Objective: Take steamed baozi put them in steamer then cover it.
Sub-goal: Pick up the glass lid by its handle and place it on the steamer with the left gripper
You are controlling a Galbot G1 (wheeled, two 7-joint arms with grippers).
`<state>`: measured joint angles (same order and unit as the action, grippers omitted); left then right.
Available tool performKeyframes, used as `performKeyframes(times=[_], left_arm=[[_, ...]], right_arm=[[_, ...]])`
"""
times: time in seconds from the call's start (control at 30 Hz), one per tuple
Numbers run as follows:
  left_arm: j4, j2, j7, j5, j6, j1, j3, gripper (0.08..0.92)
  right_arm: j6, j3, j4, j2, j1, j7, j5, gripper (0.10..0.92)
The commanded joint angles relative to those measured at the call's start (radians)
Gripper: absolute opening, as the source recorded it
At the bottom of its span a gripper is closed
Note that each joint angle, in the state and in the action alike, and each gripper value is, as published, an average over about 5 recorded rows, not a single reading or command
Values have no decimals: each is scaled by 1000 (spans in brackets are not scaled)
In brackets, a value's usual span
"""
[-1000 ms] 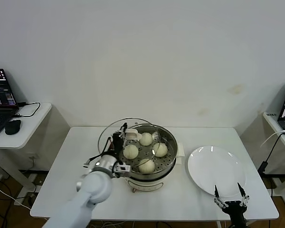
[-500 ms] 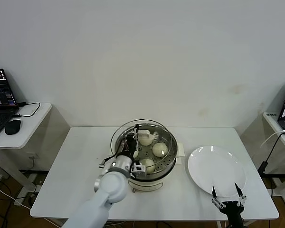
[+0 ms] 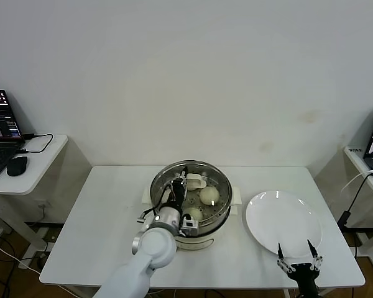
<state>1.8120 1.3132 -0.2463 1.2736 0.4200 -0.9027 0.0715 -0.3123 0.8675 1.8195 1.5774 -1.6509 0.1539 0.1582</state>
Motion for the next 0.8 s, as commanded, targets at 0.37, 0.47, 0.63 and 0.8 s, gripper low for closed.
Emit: performKeyframes(times=[0.37,0.47,0.63,0.8], left_arm=[[-18,21,3,30,-8,-7,11,152],[-20,22,3,37,-11,-9,6,152],[-25,24,4,49,-16,-12,0,152],[-21,29,3,58,-30,-19,-7,152]], right_arm=[[-1,-6,-6,0,2,-1,3,823],[-2,-7,-6,0,2,-1,4,823],[-2,-8,-6,0,3,-1,5,823],[-3,-10,-7,0,3,-1,6,823]])
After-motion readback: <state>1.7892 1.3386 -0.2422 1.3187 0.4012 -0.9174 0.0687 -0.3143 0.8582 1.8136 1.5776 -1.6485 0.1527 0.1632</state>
